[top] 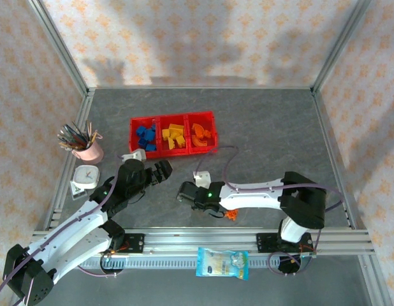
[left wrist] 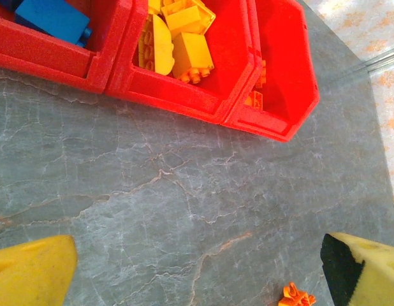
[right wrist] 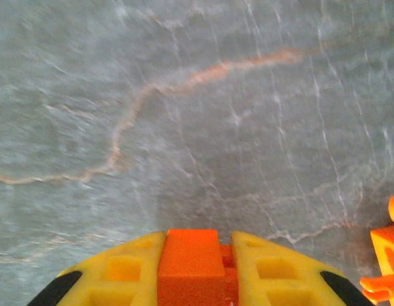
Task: Sort the legos into containers by color
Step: Pick up the lego from the bottom-center of the table, then place the lego in the container.
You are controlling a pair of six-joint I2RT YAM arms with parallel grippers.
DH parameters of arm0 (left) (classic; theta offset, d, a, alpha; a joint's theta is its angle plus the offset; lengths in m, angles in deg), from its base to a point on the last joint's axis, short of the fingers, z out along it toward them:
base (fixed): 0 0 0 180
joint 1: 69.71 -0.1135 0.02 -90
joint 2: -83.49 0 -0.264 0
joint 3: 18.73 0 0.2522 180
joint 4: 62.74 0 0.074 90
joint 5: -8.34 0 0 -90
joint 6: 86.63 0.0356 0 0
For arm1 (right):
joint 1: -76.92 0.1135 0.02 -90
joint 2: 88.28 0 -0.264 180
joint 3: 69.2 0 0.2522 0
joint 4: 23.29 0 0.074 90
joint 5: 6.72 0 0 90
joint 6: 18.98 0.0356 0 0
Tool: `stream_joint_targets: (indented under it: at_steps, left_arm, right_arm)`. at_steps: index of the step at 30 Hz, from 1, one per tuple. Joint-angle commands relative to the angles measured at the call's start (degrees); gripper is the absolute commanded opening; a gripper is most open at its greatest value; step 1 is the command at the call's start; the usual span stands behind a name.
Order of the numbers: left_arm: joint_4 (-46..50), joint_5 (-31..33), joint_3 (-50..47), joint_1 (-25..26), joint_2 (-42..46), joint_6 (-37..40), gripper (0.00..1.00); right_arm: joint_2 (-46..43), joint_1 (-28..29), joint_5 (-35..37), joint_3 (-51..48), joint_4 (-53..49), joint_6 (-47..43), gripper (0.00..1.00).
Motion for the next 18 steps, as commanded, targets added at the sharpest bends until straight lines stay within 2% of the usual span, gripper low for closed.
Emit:
stream_joint_targets:
  at_steps: [1,6,10,12,18]
  left_arm:
    - [-1.02,2.7,2.41,-0.44,-0.37,1.14,0.99]
    - [-3.34,5.49,5.74,-0.49,-2.59,2.17,0.99]
    - [-6.82,7.46,7.62,-0.51,-5.27,2.64,0.99]
    - [-8.74,7.4,8.4,-0.56,-7.02,2.64,0.99]
    - [-10.27,7.71,10.99,-0.63,-11.38,3.51,0.99]
  right_arm:
    - [-3.09,-3.22,6.02,4.31,-1.13,-5.71,0.21]
    - [-3.8,-9.68,14.35,9.66,0.95,-14.84,0.21]
    - [-2.3,-17.21,9.99,11.57,9.81,-21.57,0.21]
    - [0.84,-20.87,8.29,14.57,11.17,-23.64,0.21]
    - [10.72,-27.11,6.31,22.94,15.16,-30.13,0.21]
